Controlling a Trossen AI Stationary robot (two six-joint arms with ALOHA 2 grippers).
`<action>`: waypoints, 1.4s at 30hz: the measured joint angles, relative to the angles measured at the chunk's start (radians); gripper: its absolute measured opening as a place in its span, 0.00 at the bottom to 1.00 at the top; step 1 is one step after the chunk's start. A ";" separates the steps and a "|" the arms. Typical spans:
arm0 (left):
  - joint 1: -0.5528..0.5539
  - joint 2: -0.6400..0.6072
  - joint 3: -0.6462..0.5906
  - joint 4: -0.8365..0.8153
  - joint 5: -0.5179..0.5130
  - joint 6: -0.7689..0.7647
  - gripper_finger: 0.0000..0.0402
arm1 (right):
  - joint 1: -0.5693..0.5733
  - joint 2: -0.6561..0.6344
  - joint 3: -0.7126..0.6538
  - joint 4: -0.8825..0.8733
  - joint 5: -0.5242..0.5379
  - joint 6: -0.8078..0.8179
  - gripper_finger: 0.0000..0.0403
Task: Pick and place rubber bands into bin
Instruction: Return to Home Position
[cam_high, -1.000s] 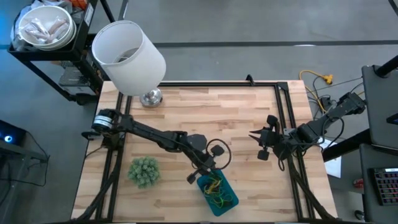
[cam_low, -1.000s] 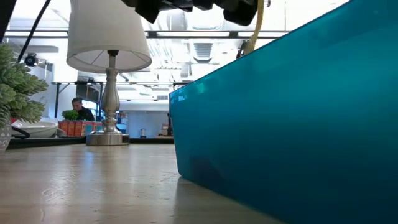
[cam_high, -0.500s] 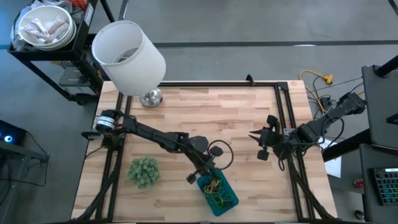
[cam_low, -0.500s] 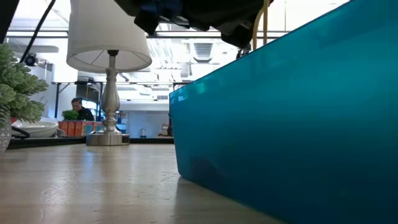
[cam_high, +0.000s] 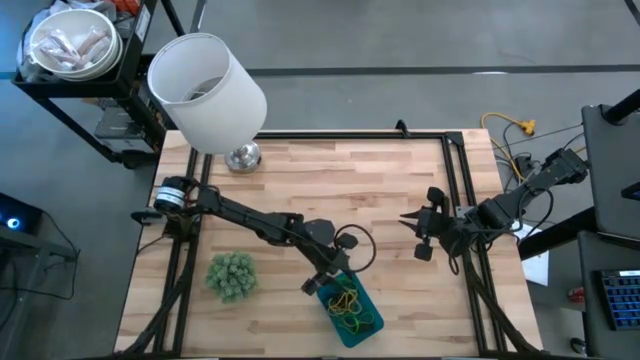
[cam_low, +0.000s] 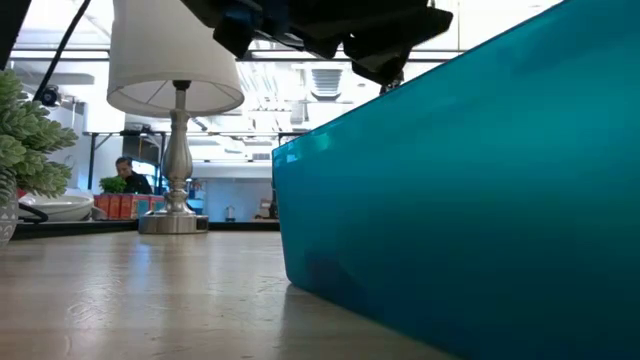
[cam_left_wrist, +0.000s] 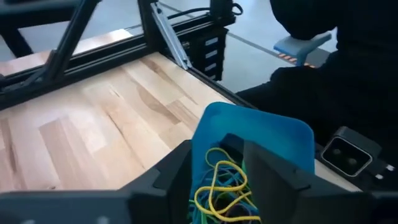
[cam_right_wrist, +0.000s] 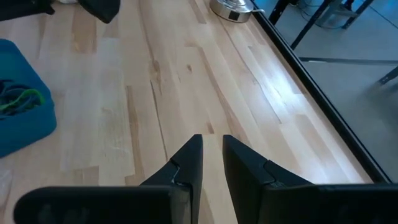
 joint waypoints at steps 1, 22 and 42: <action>0.000 0.000 0.000 0.001 -0.004 -0.005 0.33 | 0.000 0.000 0.000 0.000 0.000 0.000 0.14; 0.015 -0.220 -0.026 -0.184 -0.655 0.053 0.39 | 0.000 -0.008 0.101 0.034 0.008 -0.164 0.14; 0.055 -0.834 -0.794 0.502 -0.766 0.114 0.39 | -0.003 -0.084 -0.006 0.384 0.014 -0.509 0.14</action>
